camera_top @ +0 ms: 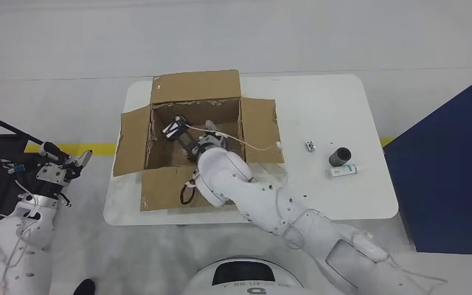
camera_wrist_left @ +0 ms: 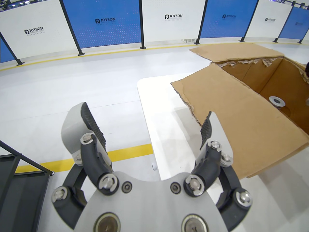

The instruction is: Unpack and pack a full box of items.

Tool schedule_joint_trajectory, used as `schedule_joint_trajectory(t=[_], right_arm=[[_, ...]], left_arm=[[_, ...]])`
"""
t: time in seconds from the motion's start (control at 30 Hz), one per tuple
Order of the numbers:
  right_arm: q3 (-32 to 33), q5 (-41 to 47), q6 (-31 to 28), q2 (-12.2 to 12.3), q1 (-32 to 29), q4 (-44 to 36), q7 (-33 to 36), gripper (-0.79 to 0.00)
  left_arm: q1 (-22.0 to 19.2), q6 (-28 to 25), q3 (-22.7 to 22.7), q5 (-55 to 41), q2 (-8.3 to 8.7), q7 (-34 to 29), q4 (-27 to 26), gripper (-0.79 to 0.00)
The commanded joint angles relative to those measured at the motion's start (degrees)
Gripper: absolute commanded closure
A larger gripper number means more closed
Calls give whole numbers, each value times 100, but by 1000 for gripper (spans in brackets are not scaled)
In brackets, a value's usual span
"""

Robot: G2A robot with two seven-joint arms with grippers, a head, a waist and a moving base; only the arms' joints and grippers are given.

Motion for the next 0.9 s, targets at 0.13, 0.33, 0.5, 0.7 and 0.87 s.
schedule_joint_trajectory(t=[0.13,0.33,0.5,0.7,0.87], right_arm=[[1506,-427,-1020,606,-1901,-2533,-458,-785],[3993,358,-1986,1017,-3926,-3818,-1591,-767],[5488,1520,-2304,1116,-4370,-3439,-2050,-625],[6471,2203,-2316,1191,-4272,-2646,-1978,-643],[6741,1931,-1812,1231,-4050,-2096,-1725,-653]], left_arm=[[0,0,0,0,0,0,0,-785],[0,0,0,0,0,0,0,-785],[0,0,0,0,0,0,0,-785],[0,0,0,0,0,0,0,-785],[0,0,0,0,0,0,0,-785]])
